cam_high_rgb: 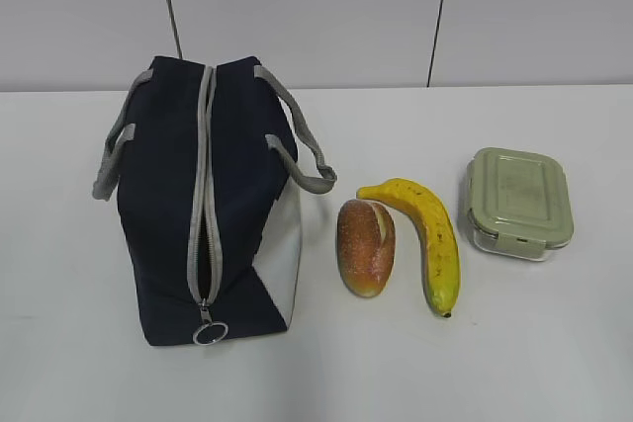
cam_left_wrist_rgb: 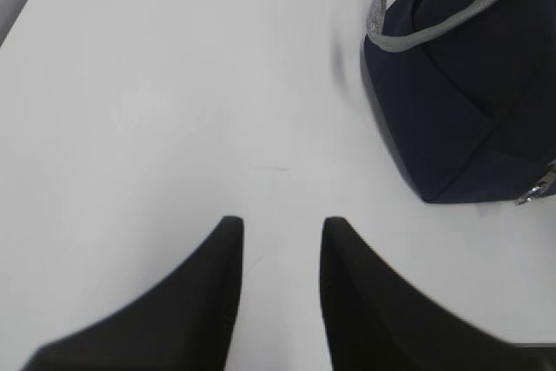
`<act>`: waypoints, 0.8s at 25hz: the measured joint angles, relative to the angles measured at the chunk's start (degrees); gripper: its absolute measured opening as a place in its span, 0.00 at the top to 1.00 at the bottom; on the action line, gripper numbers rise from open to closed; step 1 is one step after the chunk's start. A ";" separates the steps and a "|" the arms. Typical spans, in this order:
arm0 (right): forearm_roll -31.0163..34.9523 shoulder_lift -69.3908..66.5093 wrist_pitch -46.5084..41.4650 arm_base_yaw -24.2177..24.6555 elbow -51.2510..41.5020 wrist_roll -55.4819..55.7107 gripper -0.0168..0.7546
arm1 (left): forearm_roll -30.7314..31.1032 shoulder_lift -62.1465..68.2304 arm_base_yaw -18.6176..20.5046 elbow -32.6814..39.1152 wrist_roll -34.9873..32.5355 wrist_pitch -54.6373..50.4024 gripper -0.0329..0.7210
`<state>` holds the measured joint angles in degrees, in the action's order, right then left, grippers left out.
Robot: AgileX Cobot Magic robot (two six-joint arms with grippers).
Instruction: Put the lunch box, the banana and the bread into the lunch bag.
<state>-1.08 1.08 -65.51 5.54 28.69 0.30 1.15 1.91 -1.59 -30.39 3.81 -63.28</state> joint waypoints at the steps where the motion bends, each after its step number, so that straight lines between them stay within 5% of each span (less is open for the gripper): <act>1: 0.00 0.00 0.00 0.00 0.00 0.00 0.44 | -0.27 1.37 0.00 -0.55 -0.16 0.29 0.64; 15: 0.00 0.00 0.00 0.00 0.00 0.00 0.44 | -17.35 28.62 -0.26 -14.91 -3.81 1.65 0.64; 20: 0.00 0.00 0.00 0.00 0.00 0.00 0.44 | -19.65 38.35 -3.38 -20.64 -3.81 3.46 0.62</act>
<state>-1.08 1.08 -65.51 5.54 28.69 0.30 -18.50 40.26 -4.98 -51.02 0.00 -59.81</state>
